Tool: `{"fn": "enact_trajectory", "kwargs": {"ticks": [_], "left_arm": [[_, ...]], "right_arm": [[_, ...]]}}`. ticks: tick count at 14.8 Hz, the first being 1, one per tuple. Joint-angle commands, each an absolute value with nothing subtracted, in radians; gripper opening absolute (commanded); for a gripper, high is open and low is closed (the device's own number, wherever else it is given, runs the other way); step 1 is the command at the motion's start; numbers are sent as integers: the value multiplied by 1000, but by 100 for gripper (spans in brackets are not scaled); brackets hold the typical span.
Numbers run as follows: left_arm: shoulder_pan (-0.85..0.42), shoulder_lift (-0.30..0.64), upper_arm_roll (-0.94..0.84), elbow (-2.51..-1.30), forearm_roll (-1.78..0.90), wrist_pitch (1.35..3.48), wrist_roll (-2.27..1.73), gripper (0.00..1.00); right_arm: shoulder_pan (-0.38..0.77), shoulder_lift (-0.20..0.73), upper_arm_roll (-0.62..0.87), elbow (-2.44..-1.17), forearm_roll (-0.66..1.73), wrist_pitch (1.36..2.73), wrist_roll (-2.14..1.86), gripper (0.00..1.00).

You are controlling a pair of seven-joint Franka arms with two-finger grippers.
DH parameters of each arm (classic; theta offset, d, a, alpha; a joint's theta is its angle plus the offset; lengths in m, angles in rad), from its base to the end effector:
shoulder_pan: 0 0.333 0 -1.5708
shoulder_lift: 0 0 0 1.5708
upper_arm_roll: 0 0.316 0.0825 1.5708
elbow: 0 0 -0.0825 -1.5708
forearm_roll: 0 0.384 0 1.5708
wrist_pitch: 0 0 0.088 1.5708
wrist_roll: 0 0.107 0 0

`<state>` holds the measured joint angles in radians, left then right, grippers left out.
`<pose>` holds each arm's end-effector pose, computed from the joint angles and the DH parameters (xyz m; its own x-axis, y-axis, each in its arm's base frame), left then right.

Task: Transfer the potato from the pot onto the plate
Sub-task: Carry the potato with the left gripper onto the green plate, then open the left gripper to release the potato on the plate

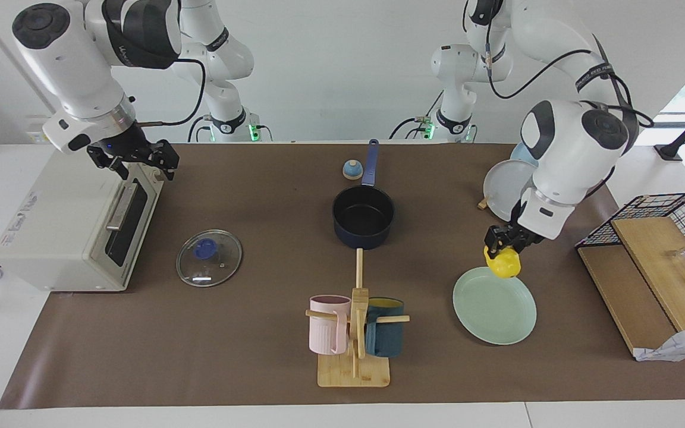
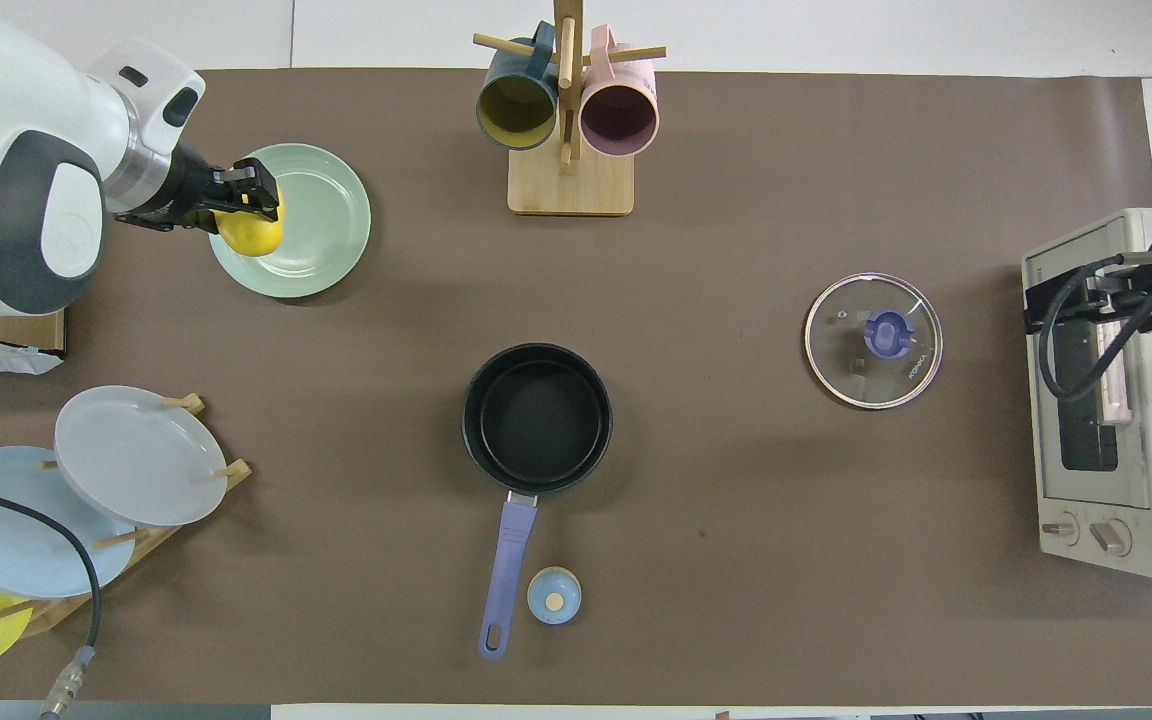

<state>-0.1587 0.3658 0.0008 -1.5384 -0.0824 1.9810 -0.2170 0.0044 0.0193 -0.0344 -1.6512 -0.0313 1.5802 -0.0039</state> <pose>0.6667 -0.1115 0.4511 0.9942 0.0914 0.0570 0.0859 -0.9921 0.0919 0.5565 -0.0199 0.5768 0.9956 -0.0257 -0.0903 -0.0230 -0.9992 0.0314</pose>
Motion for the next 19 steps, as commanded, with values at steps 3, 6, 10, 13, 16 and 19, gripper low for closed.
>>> {"fn": "enact_trajectory", "kwargs": {"ticks": [3,6,10,13,16,19], "left_arm": [[-123,494,-6,-1518,-86,2089,-134,0],[-127,495,-6,-1568,-86,2143,-130,0],[-135,499,-6,-1635,-59,2230,-124,0],[-137,499,-6,-1628,-38,2223,-123,81],[-127,474,-6,-1574,-29,2151,-123,100],[-121,373,-5,-1549,-37,2053,-141,100]], "right_arm": [[-6,8,-35,-1657,-21,1597,12,100],[-8,6,-35,-1657,-21,1597,17,100],[-8,-5,-32,-1660,-17,1586,11,100],[-8,-5,-32,-1660,-17,1588,11,100],[-8,-5,-32,-1660,-17,1588,11,100],[-8,-5,-32,-1660,-17,1588,11,100]]}}
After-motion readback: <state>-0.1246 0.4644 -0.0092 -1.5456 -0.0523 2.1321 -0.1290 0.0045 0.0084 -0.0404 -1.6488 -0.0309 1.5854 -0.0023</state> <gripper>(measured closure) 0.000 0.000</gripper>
